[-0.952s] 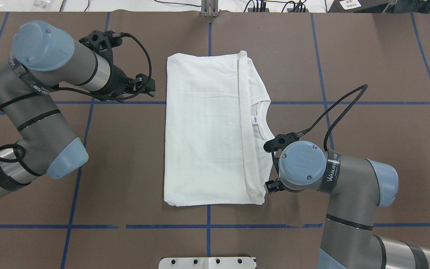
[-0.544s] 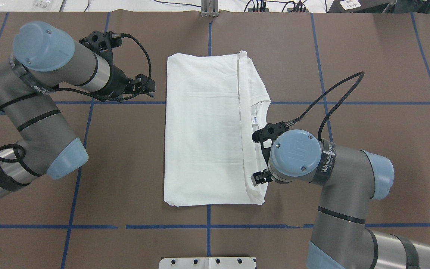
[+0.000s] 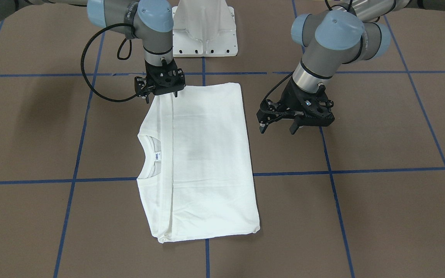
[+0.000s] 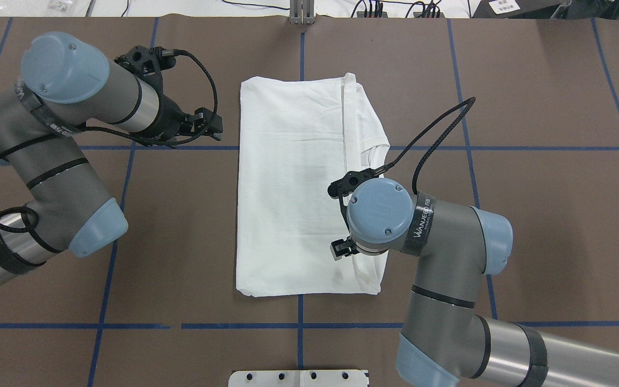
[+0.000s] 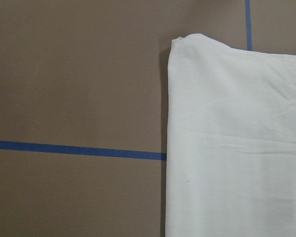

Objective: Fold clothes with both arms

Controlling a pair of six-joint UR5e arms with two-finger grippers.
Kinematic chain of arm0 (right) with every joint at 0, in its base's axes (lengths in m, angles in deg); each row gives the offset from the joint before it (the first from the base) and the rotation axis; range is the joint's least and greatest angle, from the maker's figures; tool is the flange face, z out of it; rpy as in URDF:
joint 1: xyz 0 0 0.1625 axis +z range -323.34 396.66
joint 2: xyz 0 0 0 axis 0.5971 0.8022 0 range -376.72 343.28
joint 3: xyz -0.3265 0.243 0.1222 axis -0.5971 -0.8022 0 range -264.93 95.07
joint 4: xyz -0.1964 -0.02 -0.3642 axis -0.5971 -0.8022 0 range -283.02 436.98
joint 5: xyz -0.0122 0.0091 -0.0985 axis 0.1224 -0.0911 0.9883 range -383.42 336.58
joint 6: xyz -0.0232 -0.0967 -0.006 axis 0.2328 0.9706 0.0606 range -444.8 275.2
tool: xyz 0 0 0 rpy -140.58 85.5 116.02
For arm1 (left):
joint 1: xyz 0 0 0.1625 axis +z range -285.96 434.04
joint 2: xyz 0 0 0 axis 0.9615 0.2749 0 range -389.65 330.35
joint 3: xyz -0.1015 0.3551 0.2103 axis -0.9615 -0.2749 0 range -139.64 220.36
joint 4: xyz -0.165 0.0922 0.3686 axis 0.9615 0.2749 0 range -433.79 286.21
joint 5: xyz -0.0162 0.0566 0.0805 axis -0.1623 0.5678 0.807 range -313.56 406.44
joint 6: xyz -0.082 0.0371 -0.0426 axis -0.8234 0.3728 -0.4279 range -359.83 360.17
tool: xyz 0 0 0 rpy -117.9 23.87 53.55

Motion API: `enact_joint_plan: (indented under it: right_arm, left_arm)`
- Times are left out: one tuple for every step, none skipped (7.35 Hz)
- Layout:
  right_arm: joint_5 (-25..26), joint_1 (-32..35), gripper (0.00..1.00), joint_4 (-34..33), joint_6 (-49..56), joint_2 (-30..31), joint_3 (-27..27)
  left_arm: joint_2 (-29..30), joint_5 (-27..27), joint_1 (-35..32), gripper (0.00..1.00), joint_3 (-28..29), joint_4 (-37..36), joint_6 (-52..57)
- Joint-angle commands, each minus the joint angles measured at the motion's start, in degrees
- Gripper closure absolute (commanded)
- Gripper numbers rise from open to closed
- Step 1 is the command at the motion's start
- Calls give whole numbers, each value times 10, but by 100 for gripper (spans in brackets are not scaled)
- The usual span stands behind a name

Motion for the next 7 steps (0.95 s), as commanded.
enact_joint_plan:
  right_arm:
    - [-1, -4, 0, 0, 1, -2, -22]
    - [0, -11, 0, 1, -1, -2, -30]
    - [-1, -12, 0, 1, 0, -2, -32]
    - [-1, -12, 0, 0, 0, -2, -32]
    - [-1, -12, 0, 0, 1, -1, -35]
    - [-1, -14, 0, 0, 1, 0, -38]
    - [-1, -16, 0, 0, 0, 1, -38]
  left_arm:
    - [0, 0, 1, 0, 0, 0, -1]
    - [0, 0, 1, 0, 0, 0, -1]
    - [0, 0, 1, 0, 1, 0, 0]
    - [1, 0, 1, 0, 4, 0, 0]
    - [0, 0, 2, 0, 7, 11, -1]
    - [0, 0, 3, 0, 13, 20, -1]
    - [0, 0, 3, 0, 15, 20, 0]
